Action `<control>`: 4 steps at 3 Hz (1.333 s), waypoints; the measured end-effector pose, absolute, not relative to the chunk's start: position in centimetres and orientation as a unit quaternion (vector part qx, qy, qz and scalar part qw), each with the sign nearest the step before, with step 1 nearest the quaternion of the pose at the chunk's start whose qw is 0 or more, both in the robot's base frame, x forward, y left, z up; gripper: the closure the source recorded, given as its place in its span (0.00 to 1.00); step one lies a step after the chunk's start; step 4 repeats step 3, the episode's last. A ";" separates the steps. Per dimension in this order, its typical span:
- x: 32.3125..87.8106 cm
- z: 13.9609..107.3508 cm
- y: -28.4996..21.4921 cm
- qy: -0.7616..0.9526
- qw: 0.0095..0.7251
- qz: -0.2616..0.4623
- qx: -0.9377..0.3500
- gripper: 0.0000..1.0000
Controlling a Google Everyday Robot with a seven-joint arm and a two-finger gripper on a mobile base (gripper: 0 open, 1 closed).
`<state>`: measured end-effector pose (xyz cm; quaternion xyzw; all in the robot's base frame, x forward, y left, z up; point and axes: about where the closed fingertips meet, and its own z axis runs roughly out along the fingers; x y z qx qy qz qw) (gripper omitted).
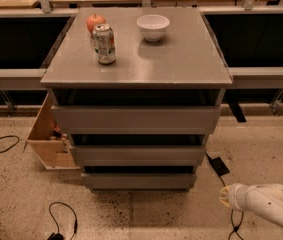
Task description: Close bottom drawer
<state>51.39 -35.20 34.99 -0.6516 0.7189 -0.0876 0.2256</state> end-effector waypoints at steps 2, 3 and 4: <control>38.7 51.2 -33.1 0.690 0.066 -0.200 -0.693 1.00; 30.9 55.3 -30.5 0.738 0.044 -0.209 -0.640 1.00; 30.9 55.3 -30.5 0.738 0.044 -0.209 -0.640 1.00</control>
Offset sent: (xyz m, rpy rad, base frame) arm -0.2244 0.1707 0.3751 -0.3588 0.0664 -0.3991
